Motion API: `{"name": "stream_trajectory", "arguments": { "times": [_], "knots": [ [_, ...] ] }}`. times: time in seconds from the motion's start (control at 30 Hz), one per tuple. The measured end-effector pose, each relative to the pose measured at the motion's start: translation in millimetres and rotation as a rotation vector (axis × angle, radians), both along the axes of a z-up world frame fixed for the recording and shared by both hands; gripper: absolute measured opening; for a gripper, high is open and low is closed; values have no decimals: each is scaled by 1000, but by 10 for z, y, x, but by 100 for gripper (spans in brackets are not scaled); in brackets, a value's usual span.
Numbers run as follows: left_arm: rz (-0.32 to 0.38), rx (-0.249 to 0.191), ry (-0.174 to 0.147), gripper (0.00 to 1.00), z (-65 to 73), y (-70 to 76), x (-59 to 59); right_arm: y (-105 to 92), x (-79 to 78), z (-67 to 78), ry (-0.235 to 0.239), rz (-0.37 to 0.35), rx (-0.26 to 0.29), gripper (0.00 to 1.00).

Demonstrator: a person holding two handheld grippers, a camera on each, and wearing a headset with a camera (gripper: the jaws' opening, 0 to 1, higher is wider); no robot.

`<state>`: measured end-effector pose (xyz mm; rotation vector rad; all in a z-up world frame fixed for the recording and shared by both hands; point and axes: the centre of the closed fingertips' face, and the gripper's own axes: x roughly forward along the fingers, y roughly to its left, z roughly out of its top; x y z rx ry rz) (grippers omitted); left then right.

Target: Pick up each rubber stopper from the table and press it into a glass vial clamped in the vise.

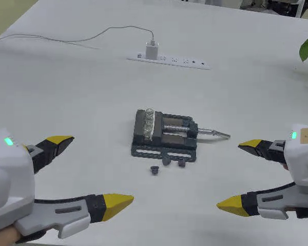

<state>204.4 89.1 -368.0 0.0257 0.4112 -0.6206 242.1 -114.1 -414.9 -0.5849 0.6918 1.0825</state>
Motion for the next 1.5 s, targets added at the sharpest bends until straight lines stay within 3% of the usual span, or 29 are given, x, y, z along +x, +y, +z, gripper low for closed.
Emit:
{"name": "stream_trajectory", "arguments": {
  "times": [0.2, 0.5, 0.57, 0.7, 1.1, 1.27, 1.5],
  "knots": [
    [8, -8, 2, 92, 1, -17, -13, 114, 47, -87, 9, 71, -24, 77],
    [7, -22, 8, 91, -22, -94, -37, 274, 126, -269, 14, 180, -79, 62],
    [12, -26, 10, 91, -24, -91, -34, 292, 143, -309, 12, 214, -109, 57],
    [23, -26, 10, 91, -29, -60, -26, 353, 194, -376, 8, 245, -118, 51],
    [55, -26, 19, 90, -58, 94, -28, 541, 272, -500, 16, 278, -127, 40],
    [62, -28, 27, 90, -82, 125, -41, 609, 352, -535, -16, 273, -131, 29],
    [70, -32, 32, 90, -96, 160, -38, 649, 371, -580, -14, 282, -122, 24]
  ]
}}
